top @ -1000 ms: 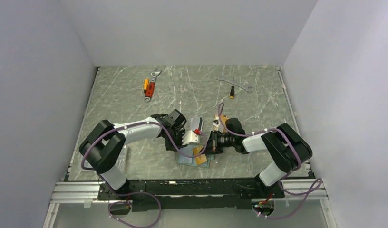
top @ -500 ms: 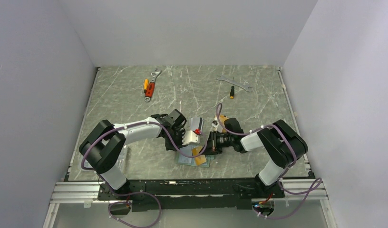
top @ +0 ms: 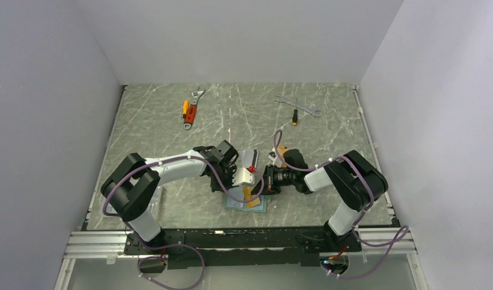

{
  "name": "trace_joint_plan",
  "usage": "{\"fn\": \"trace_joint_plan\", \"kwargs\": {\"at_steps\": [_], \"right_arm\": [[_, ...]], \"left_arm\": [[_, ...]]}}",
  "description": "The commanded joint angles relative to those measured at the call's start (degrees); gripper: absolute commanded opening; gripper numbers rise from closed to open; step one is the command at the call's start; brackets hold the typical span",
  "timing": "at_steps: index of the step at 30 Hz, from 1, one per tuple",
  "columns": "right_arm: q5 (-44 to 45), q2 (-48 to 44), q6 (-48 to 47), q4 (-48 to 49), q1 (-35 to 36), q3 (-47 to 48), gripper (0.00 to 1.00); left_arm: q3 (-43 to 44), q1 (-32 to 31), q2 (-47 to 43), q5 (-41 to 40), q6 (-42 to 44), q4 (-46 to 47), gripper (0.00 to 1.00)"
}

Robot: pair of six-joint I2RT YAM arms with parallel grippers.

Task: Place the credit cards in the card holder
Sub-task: Insert the credit card into the card holder.

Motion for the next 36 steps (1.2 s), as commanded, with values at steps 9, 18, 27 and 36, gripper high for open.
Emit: {"fn": "trace_joint_plan", "kwargs": {"at_steps": [9, 18, 27, 36], "right_arm": [[5.9, -1.4, 2.2, 3.3, 1.6, -0.8, 0.00], [7.0, -1.7, 2.0, 5.3, 1.7, -2.6, 0.00], [8.9, -0.9, 0.2, 5.8, 2.7, -3.4, 0.00], [12.5, 0.2, -2.8, 3.7, 4.6, -4.1, 0.00]], "left_arm": [[-3.4, -4.0, -1.5, 4.8, -0.3, -1.5, 0.10], [-4.3, -5.5, -1.7, 5.6, -0.9, -2.3, 0.07], [-3.0, -6.0, -1.1, 6.9, -1.7, -3.0, 0.06], [-2.1, -6.3, -0.2, 7.0, -2.5, -2.9, 0.05]]}}
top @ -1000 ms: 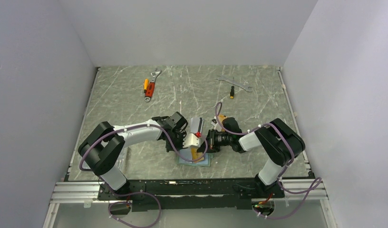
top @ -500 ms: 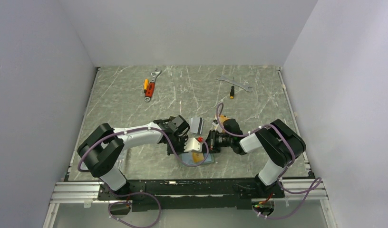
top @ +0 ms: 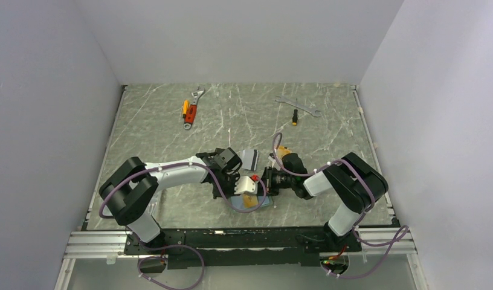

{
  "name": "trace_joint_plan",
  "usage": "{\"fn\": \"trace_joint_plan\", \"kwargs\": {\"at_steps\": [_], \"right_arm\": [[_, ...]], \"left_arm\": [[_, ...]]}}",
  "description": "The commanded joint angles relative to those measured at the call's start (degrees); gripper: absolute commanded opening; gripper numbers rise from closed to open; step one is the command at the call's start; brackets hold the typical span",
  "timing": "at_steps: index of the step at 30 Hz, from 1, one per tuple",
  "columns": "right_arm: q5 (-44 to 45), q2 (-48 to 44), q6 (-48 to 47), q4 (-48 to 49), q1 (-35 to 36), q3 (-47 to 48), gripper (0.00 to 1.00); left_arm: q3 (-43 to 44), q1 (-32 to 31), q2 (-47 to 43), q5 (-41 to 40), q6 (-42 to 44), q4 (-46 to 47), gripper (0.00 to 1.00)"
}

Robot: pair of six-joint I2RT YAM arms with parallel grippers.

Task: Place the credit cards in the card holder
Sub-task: Insert the credit card into the card holder.

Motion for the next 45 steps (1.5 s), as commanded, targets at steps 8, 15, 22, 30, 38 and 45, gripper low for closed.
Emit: {"fn": "trace_joint_plan", "kwargs": {"at_steps": [8, 15, 22, 30, 38, 45], "right_arm": [[6.8, 1.8, -6.2, -5.8, 4.2, 0.8, 0.00], [8.5, 1.2, -7.3, -10.8, 4.6, 2.6, 0.06], [17.4, -6.7, -7.5, -21.9, 5.4, 2.9, 0.58], [26.3, -9.1, -7.6, -29.1, 10.8, 5.7, 0.70], [33.9, -10.0, -8.2, -35.3, 16.0, 9.2, 0.72], [43.9, -7.5, -7.4, -45.6, 23.3, 15.6, 0.82]], "left_arm": [[1.0, -1.5, 2.7, 5.4, -2.7, -2.2, 0.03], [1.3, -1.5, 3.1, 4.8, -3.0, -1.7, 0.02], [0.6, 1.2, 1.2, 5.9, -5.3, -0.4, 0.00], [-2.2, 8.0, -4.3, 11.5, -9.7, 3.9, 0.00], [0.3, 21.6, -7.9, 19.6, -14.1, 2.3, 0.00], [3.7, 30.7, -7.3, 24.7, -14.9, -4.7, 0.00]]}}
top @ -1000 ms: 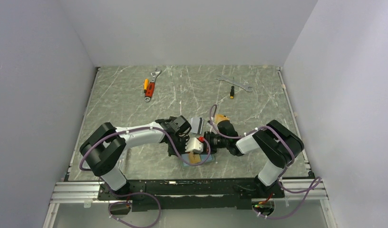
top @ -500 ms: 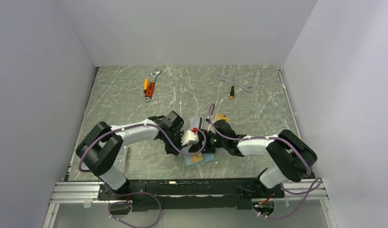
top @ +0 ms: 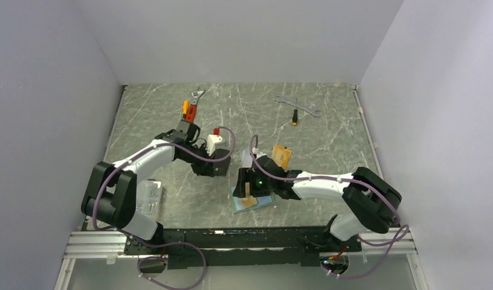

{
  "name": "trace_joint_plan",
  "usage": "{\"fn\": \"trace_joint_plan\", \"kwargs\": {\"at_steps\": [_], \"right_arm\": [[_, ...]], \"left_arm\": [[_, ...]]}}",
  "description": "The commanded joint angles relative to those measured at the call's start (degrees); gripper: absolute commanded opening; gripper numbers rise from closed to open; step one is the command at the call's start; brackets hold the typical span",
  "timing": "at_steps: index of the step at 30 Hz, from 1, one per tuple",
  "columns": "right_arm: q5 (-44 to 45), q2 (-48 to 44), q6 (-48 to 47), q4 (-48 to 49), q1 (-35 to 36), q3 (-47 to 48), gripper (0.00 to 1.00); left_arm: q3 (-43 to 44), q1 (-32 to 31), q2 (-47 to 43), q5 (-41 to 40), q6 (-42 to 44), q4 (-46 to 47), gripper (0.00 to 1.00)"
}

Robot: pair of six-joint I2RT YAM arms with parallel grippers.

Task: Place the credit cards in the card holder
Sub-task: Insert the credit card into the card holder.

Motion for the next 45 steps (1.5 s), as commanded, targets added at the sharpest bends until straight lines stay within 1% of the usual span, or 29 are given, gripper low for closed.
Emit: {"fn": "trace_joint_plan", "kwargs": {"at_steps": [1, 5, 11, 15, 21, 27, 42, 45], "right_arm": [[12.8, 4.5, -1.0, -15.1, 4.5, 2.5, 0.83], [15.2, 5.6, -0.1, -17.8, 6.9, 4.0, 0.87], [18.2, 5.5, 0.3, -20.2, 9.3, 6.1, 0.92], [20.4, 9.0, 1.2, -22.1, 11.9, 8.3, 0.96], [26.1, 15.9, 1.8, -29.3, 16.9, 16.2, 0.95], [31.7, 19.3, 2.8, -37.6, 20.1, 21.8, 0.96], [37.8, 24.0, 3.6, -46.4, 23.3, 29.4, 0.97], [37.7, 23.2, 3.4, -45.3, 23.4, 28.7, 0.94]], "left_arm": [[3.4, 4.6, -1.6, 6.0, -0.4, -5.5, 0.00], [3.7, 6.4, -4.5, 4.8, 1.0, -7.5, 0.00], [4.9, 8.3, -5.7, 5.3, 1.1, -10.3, 0.00], [5.2, 9.5, -6.4, 5.4, 0.8, -11.2, 0.00], [7.4, 11.6, -5.4, 5.7, 0.9, -12.9, 0.00], [10.6, 14.1, -3.9, 7.3, 1.4, -15.0, 0.00], [10.3, 14.5, -4.3, 8.1, 2.2, -16.5, 0.00], [10.8, 14.5, -4.1, 8.2, 2.4, -17.0, 0.00]]}}
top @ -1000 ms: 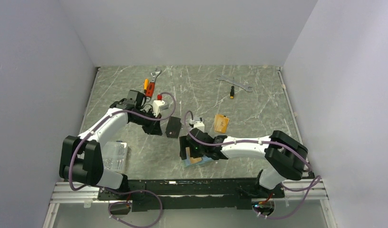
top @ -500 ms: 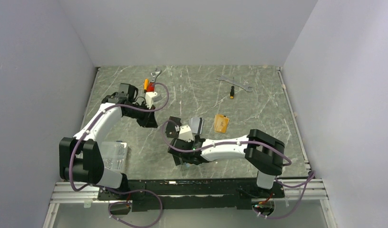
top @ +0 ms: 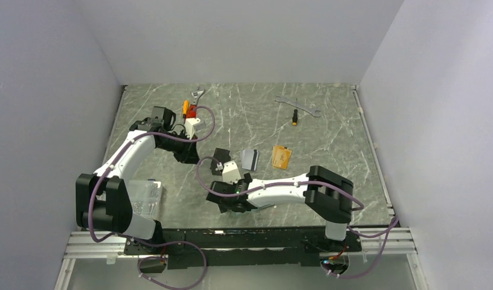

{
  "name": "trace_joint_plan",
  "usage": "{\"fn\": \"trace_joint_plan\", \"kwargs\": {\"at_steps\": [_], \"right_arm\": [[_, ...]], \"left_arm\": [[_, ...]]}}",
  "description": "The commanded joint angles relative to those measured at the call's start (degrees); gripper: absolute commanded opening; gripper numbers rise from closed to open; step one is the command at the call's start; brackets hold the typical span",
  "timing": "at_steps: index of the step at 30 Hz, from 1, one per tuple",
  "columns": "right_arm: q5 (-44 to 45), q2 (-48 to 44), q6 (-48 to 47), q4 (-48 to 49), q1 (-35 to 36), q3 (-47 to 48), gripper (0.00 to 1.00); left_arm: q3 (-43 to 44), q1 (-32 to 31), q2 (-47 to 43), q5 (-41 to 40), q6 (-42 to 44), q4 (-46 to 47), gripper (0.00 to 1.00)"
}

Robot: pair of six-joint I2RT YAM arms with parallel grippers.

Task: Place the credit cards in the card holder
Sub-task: Insert the credit card into the card holder.

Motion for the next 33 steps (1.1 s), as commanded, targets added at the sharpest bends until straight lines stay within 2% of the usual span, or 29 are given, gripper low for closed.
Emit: {"fn": "trace_joint_plan", "kwargs": {"at_steps": [1, 3, 8, 16, 20, 25, 33], "right_arm": [[-0.8, 2.5, -0.2, -7.1, 0.7, -1.8, 0.93], [-1.0, 2.7, -0.3, -6.7, 0.7, -1.9, 0.88], [-0.9, 2.8, -0.1, -6.2, 0.7, -2.1, 0.68], [0.5, 3.1, 0.9, -7.2, 0.8, -1.8, 0.55], [1.7, 0.9, 1.0, -7.5, 0.6, -1.8, 0.57], [1.9, -1.2, -0.6, -8.7, -0.4, 0.4, 0.71], [-3.8, -11.4, -7.3, -6.4, -6.5, 2.1, 0.79]], "left_arm": [[1.3, 0.4, -0.3, 2.5, 1.5, -1.1, 0.00], [1.6, 0.4, -0.1, 2.5, 1.6, -1.3, 0.00], [1.6, 0.5, -0.5, 2.7, 1.2, -0.9, 0.00], [1.7, 0.5, -0.3, 3.0, 1.2, -1.1, 0.00], [1.7, 0.5, -0.3, 3.1, 1.3, -1.1, 0.00], [2.6, 0.5, 0.0, 2.6, 2.0, -2.0, 0.00], [4.7, 0.5, 0.9, 2.6, 1.5, -2.9, 0.00]]}}
